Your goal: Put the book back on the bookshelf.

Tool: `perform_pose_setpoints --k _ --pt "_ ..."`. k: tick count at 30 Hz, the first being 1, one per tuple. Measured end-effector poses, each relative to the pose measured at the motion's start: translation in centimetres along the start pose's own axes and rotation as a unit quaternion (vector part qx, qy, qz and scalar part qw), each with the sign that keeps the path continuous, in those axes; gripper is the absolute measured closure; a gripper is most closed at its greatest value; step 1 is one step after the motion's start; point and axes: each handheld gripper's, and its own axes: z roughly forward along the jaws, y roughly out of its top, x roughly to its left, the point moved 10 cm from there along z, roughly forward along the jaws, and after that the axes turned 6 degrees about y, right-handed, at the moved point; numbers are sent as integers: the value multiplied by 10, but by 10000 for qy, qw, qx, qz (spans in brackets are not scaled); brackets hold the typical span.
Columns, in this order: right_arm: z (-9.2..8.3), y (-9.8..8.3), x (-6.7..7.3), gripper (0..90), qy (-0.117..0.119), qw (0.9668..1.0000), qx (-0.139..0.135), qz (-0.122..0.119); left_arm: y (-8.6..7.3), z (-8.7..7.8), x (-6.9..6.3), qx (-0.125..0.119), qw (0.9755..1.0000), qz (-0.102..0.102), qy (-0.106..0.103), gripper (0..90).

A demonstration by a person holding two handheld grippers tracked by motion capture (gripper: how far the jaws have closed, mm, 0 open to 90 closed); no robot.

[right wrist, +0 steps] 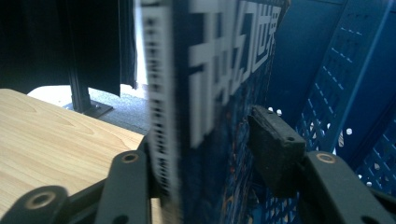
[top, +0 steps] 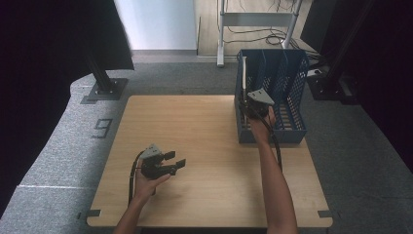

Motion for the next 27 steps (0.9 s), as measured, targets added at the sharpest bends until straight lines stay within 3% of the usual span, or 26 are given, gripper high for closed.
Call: perform_pose_setpoints --k 11,14,18,21,27 --pt "-9 -2 0 432 24 9998 -126 145 -1 1 -2 27 10000 25 -9 353" --pt "-12 -4 1 410 132 9993 -138 319 -1 1 -2 30 10000 24 -6 353" --pt "-19 -3 4 390 242 9992 -110 292 0 1 -4 9 10000 8 -47 353" --pt "-27 0 7 395 270 9989 -247 304 0 1 -4 15 10000 23 -51 353" --pt "-39 -2 14 379 445 9981 -186 390 -2 3 -5 64 10000 58 -25 353"
